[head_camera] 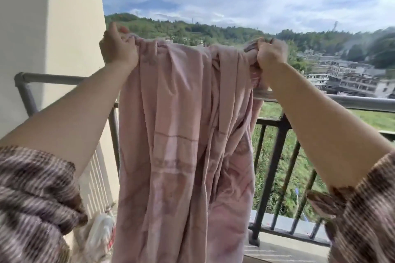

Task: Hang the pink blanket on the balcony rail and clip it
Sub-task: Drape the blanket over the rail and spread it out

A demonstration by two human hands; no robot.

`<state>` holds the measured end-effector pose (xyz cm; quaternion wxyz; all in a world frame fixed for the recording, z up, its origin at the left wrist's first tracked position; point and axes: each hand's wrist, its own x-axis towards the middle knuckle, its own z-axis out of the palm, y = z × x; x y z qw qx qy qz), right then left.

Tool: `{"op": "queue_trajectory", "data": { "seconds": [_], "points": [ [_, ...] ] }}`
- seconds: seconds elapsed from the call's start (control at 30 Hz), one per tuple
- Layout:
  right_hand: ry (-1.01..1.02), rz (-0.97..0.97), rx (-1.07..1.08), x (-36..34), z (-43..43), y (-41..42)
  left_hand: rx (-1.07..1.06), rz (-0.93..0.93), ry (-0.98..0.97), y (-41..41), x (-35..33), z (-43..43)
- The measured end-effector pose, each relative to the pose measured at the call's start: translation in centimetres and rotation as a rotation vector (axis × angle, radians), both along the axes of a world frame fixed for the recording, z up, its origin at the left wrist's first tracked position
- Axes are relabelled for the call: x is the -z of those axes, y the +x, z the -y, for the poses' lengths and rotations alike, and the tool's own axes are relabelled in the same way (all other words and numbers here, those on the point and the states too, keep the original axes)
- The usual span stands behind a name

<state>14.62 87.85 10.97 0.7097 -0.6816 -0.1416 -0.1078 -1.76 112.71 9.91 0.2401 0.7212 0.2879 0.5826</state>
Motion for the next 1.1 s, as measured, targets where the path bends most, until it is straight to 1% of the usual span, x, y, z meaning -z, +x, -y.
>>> {"op": "queue_trajectory", "data": {
  "seconds": [0.1,0.13,0.17,0.23,0.3,0.33,0.4,0.47,0.5,0.57,0.63,0.67,0.73,0.77,0.83,0.9,0.93,1.0,1.07,1.1],
  "points": [
    [-0.465,-0.051,-0.145,1.8,1.1,0.6,-0.08,-0.281,-0.022,-0.7,3.3,-2.1],
    [-0.597,-0.033,-0.155,2.0,1.2,0.6,-0.066,-0.336,-0.012,-0.8,4.4,-2.4],
    [-0.696,0.024,-0.124,1.9,1.1,0.5,-0.048,-0.344,0.0,-0.8,5.1,-2.5],
    [-0.826,0.166,-0.047,1.4,0.9,0.2,-0.042,-0.326,-0.008,-0.4,5.2,-2.5],
    [-0.892,0.263,-0.058,1.2,0.8,-0.4,-0.079,-0.327,-0.002,0.0,4.9,-1.9],
    [-0.905,0.309,-0.066,1.2,0.9,-0.7,-0.082,-0.32,0.042,0.1,4.8,-1.3],
    [-0.862,0.435,0.005,1.8,1.5,-1.5,-0.025,-0.309,0.188,0.2,4.9,0.4],
    [-0.764,0.554,0.142,2.9,2.3,-2.1,0.062,-0.265,0.342,0.3,5.3,2.9],
    [-0.733,0.579,0.194,3.8,2.7,-2.4,0.107,-0.23,0.423,0.3,5.7,4.3],
    [-0.709,0.579,0.226,5.7,3.6,-3.3,0.212,-0.184,0.563,0.3,6.9,7.4],
    [-0.673,0.541,0.182,7.5,4.1,-4.1,0.306,-0.236,0.614,0.4,8.3,10.7],
    [-0.651,0.514,0.145,8.1,4.2,-4.5,0.319,-0.324,0.602,0.7,9.1,12.1],
    [-0.627,0.457,0.102,9.0,3.7,-5.0,0.267,-0.525,0.574,1.9,10.1,14.2],
    [-0.596,0.416,0.084,9.3,3.4,-5.1,0.259,-0.583,0.546,2.6,10.2,14.7],
    [-0.423,0.274,0.017,9.5,3.0,-4.9,0.335,-0.603,0.433,3.7,9.8,15.0],
    [-0.224,0.074,-0.084,9.6,2.9,-4.7,0.459,-0.509,0.36,3.8,9.2,14.6],
    [-0.164,-0.01,-0.137,9.6,3.1,-4.7,0.514,-0.438,0.349,3.6,8.8,14.1],
    [-0.155,-0.109,-0.198,9.7,3.5,-4.7,0.612,-0.258,0.26,3.0,7.4,12.8],
    [-0.17,-0.165,-0.22,9.6,3.5,-4.9,0.653,-0.135,0.074,2.7,5.8,11.2],
    [-0.14,-0.196,-0.244,9.6,3.4,-5.1,0.664,-0.101,-0.028,2.7,5.1,10.5]
  ]
}}
